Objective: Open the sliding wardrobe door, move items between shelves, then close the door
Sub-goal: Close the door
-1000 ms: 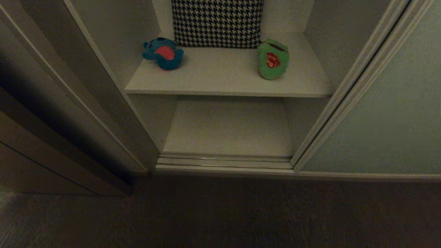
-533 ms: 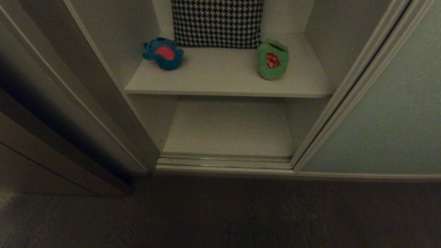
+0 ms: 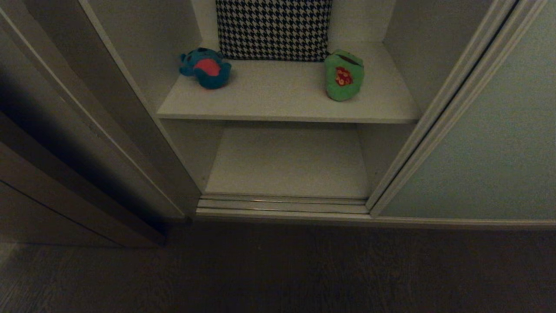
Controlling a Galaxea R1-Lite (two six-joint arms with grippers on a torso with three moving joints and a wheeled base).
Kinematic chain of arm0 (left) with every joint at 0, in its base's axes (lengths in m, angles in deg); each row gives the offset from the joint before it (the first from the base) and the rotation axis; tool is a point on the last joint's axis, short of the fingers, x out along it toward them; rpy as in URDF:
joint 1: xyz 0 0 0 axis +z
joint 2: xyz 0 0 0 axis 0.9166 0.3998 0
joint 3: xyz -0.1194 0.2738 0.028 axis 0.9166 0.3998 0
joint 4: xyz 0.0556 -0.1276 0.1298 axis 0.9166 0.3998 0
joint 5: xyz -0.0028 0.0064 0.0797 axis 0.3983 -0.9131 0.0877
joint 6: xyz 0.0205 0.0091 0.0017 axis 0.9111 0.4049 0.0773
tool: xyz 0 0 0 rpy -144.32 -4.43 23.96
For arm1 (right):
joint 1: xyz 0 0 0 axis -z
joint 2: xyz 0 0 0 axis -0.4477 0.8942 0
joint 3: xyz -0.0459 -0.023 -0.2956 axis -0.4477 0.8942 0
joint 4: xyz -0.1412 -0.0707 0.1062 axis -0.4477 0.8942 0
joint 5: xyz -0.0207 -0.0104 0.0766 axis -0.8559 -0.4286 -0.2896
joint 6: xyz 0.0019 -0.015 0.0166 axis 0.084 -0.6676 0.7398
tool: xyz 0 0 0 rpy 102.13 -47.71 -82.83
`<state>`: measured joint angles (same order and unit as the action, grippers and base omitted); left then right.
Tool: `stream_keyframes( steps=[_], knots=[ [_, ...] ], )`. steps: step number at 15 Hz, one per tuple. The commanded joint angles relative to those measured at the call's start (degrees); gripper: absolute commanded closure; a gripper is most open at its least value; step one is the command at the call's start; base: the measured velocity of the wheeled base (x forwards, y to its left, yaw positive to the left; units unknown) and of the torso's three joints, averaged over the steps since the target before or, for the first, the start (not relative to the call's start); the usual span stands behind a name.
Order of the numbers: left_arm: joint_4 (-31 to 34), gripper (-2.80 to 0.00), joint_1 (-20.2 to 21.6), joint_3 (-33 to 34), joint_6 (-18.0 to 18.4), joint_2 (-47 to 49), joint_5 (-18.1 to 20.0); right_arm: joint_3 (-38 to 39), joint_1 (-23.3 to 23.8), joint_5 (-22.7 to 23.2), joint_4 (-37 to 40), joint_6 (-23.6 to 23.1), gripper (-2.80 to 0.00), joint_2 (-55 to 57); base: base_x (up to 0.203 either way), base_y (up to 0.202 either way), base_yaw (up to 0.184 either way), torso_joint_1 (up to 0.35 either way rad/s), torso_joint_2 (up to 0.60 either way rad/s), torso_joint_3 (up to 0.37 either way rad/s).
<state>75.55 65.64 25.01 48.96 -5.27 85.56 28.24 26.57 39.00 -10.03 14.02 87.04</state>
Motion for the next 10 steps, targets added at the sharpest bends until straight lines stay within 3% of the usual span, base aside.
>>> stream_keyframes(
  steps=[1,7,10],
  knots=[
    [0.0,0.0,0.0,0.0,0.0,0.1,0.0,-14.2,0.0,-0.6,2.6,3.6,0.0,12.6,0.0,0.0,0.0,0.0,0.0,0.0],
    [0.0,0.0,0.0,0.0,0.0,0.1,0.0,-33.2,-1.9,-7.2,3.6,7.7,0.0,35.5,0.0,0.0,0.0,0.0,0.0,0.0],
    [0.0,0.0,0.0,0.0,0.0,0.1,0.0,-45.4,-0.3,-8.3,1.1,14.8,0.0,46.9,0.0,0.0,0.0,0.0,0.0,0.0]
  ],
)
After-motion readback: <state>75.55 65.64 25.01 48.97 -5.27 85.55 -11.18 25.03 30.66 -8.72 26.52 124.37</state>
